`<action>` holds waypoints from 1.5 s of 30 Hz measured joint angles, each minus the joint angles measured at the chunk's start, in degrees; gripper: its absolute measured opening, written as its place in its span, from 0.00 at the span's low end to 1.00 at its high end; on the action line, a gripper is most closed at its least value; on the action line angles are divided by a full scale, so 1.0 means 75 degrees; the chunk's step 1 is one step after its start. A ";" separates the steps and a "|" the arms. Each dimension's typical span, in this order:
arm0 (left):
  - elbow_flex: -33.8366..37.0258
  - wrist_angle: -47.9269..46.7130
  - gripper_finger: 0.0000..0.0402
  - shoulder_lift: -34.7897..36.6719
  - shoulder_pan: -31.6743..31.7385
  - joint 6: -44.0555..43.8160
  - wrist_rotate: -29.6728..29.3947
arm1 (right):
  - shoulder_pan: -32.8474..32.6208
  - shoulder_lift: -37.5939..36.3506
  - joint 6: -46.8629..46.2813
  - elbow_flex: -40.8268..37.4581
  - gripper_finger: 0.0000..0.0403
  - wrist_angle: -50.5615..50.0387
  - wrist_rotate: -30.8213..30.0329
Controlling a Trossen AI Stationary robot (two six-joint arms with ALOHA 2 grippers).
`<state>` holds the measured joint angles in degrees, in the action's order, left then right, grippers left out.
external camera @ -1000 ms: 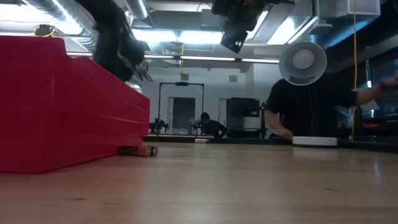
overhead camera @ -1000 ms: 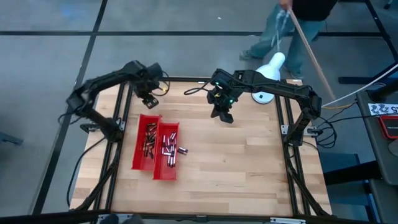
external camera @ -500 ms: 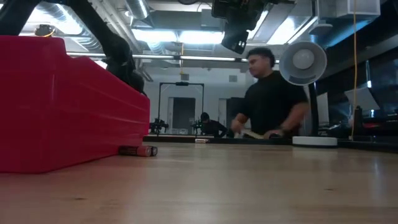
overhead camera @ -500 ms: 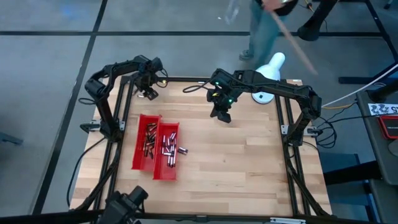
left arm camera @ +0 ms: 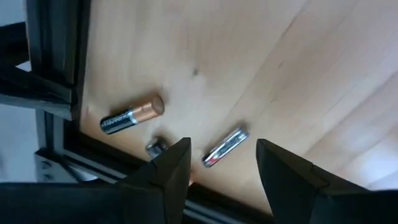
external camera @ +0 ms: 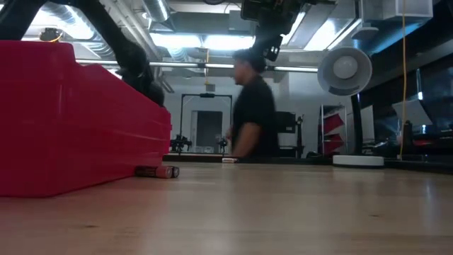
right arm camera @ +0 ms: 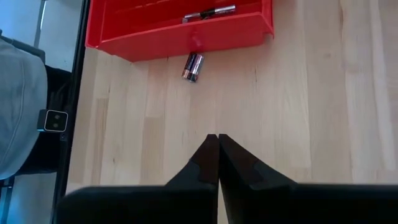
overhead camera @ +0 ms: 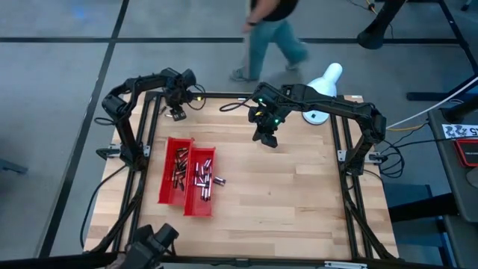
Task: Sort batteries
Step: Put the silver battery into the right red bin
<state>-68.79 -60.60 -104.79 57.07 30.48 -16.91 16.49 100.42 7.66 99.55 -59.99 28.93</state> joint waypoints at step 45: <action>0.0337 0.0630 0.02 -0.0223 -0.0881 0.0181 -0.0646 | 0.0001 0.0001 0.0015 0.0000 0.01 0.0015 -0.0178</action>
<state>-66.26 -55.87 -106.46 50.46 31.84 -21.76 16.50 100.43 7.77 99.55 -59.88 27.59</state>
